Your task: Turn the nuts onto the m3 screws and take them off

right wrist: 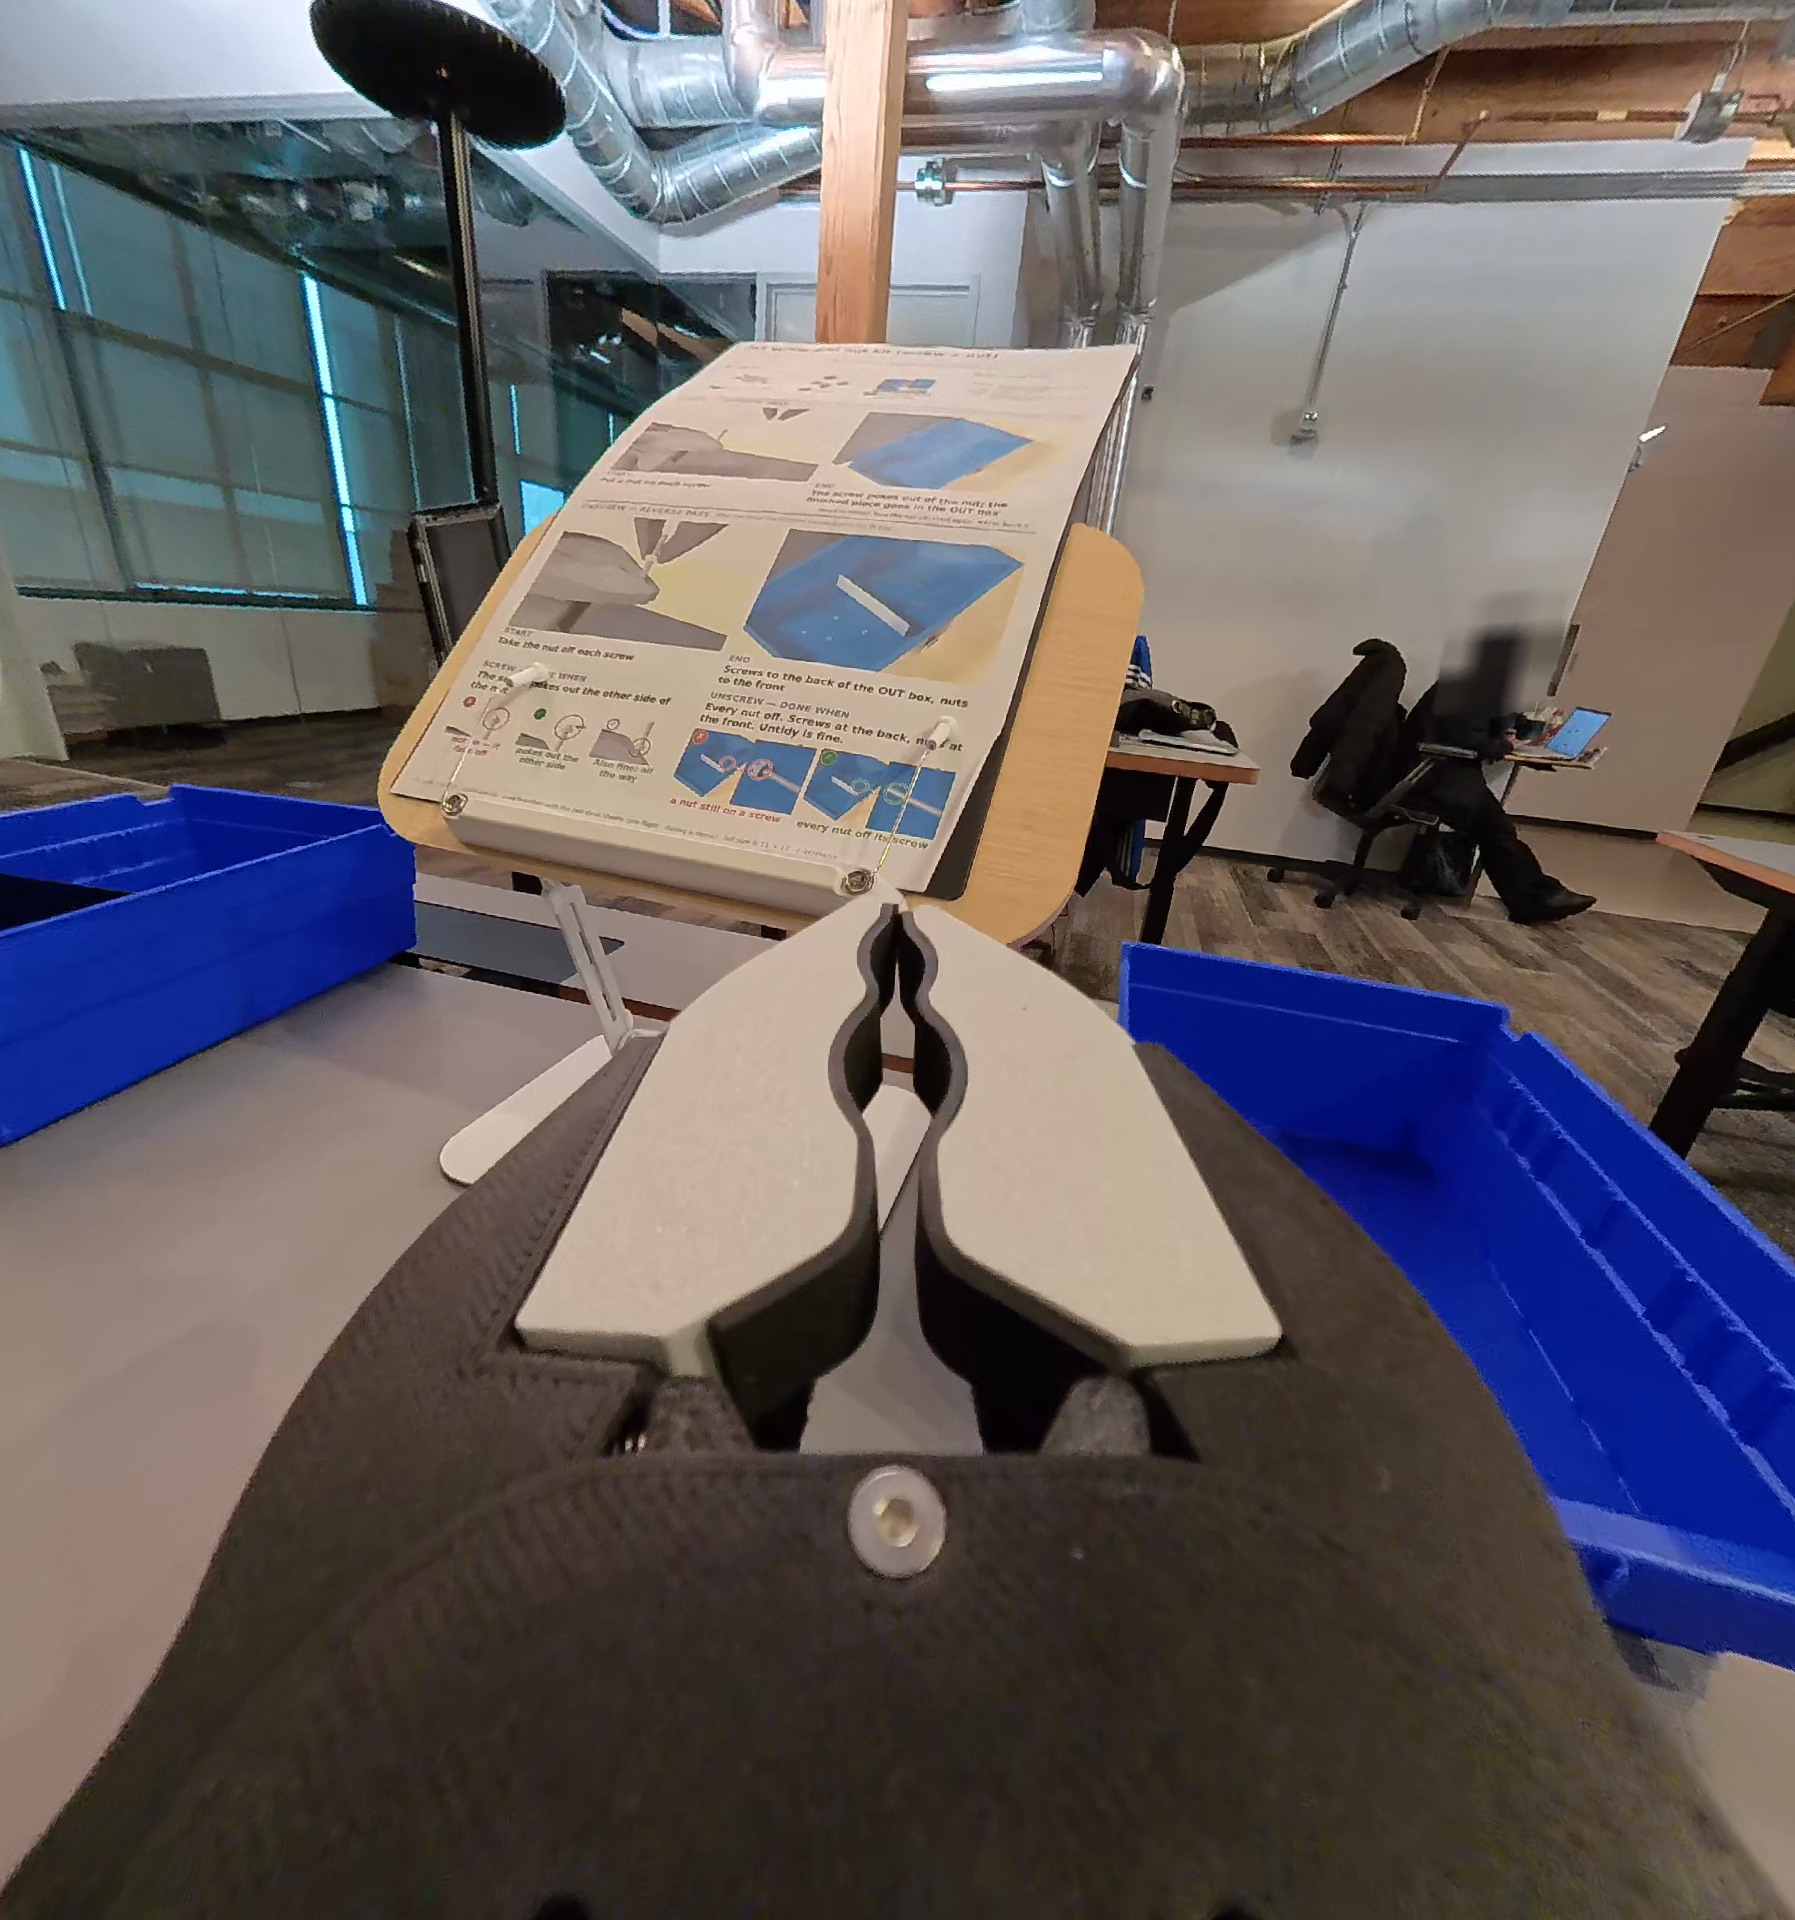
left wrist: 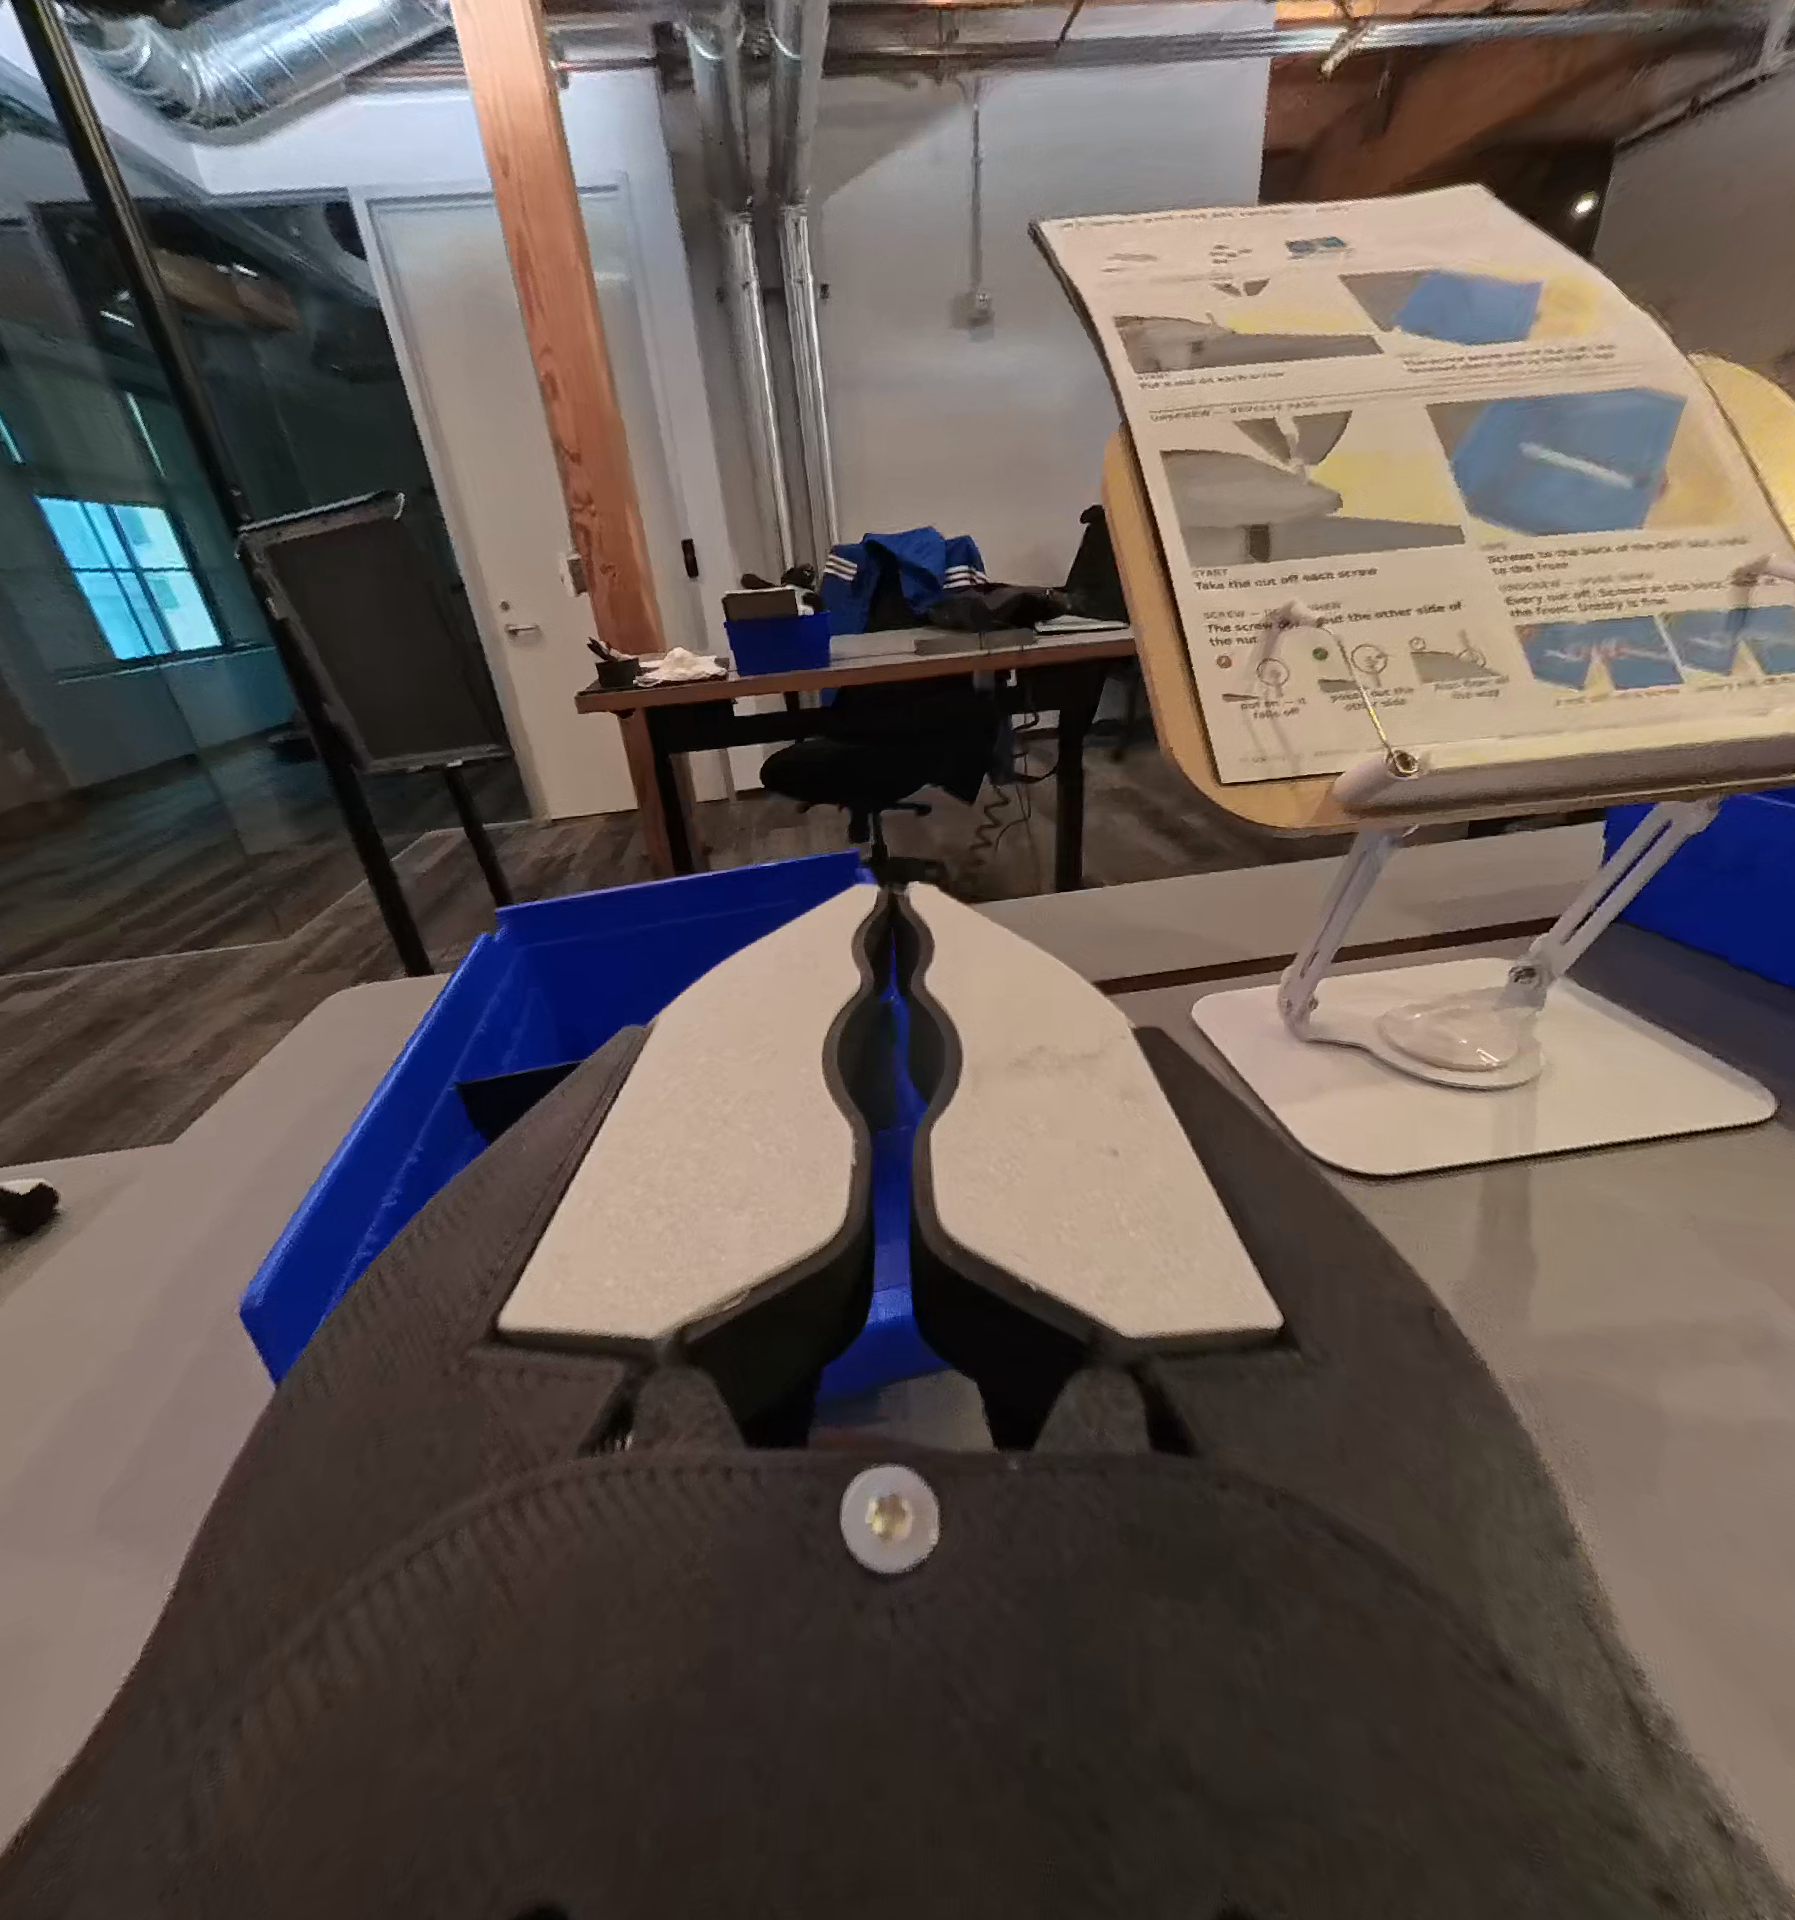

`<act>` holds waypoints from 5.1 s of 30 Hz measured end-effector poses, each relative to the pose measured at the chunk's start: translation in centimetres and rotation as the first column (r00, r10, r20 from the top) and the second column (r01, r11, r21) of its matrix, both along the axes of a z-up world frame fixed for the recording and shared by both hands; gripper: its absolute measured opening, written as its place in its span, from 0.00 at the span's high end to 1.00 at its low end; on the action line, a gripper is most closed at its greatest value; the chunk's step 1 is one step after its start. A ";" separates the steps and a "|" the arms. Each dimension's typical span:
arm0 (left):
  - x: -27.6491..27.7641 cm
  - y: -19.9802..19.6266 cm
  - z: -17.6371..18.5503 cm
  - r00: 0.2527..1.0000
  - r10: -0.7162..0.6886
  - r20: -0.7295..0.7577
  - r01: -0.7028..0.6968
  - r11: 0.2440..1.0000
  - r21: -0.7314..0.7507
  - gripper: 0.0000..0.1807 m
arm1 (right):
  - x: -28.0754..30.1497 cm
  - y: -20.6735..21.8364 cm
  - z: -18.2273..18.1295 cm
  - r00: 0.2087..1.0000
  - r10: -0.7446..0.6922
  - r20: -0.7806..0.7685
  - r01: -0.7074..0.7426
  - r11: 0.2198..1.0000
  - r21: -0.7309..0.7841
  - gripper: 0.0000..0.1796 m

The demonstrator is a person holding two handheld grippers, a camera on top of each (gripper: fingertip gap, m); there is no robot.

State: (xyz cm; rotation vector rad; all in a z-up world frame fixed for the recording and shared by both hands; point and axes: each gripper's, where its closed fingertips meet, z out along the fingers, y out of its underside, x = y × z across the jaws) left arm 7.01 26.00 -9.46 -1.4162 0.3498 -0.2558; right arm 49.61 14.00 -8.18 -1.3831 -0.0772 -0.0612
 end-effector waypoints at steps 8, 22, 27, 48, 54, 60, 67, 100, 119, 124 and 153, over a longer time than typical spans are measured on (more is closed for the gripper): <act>0.3 0.5 -0.7 0.998 0.049 -0.026 -0.050 0.998 -0.030 1.00 | -0.8 0.8 -0.8 1.000 0.011 0.016 -0.011 1.000 -0.025 1.00; 1.5 -0.1 -0.9 0.996 0.046 0.075 -0.047 0.999 0.007 1.00 | -1.5 1.1 -1.5 0.999 0.025 0.022 -0.024 0.999 -0.032 1.00; 3.4 0.9 -4.3 0.998 0.047 0.039 -0.045 0.997 -0.070 1.00 | -1.6 1.5 -2.2 0.999 0.026 0.032 -0.024 0.998 -0.052 1.00; 8.4 0.6 -2.1 0.997 0.040 0.068 -0.040 0.999 -0.006 1.00 | -2.6 1.6 -1.7 0.998 0.044 0.044 -0.042 0.998 -0.044 1.00; 10.3 -0.5 -1.0 0.977 -0.171 0.128 0.171 0.985 0.007 1.00 | -2.5 1.6 -1.7 0.998 0.054 0.039 -0.052 0.998 -0.043 1.00; 8.9 -1.0 -0.5 0.946 -0.252 0.203 0.257 0.966 0.001 1.00 | -3.0 2.0 -1.9 0.997 0.071 0.039 -0.069 0.996 -0.053 1.00; 7.2 -1.5 -0.1 0.930 -0.263 0.257 0.261 0.964 0.043 1.00 | -4.4 2.1 -2.2 0.994 0.088 0.066 -0.084 0.994 -0.064 1.00; 9.2 -1.6 -0.3 0.991 -0.132 0.036 0.131 0.991 0.036 1.00 | -24.3 -4.2 -2.1 0.560 0.710 0.427 -0.676 0.690 -0.260 0.80; 11.8 -1.6 -2.3 0.981 -0.118 -0.152 0.111 0.992 -0.056 1.00 | -35.8 -9.0 -0.7 0.352 0.703 0.618 -0.763 0.598 -0.246 0.77; 11.9 -1.0 -3.8 0.948 -0.099 -0.304 0.078 0.994 -0.079 1.00 | -36.7 -11.4 -4.9 0.101 0.764 0.637 -0.740 0.486 -0.465 0.71; 13.6 -1.4 -5.8 0.831 -0.051 -0.554 0.033 0.999 -0.042 1.00 | -37.0 -9.3 -11.4 -0.199 0.681 0.704 -0.401 0.599 -0.693 0.59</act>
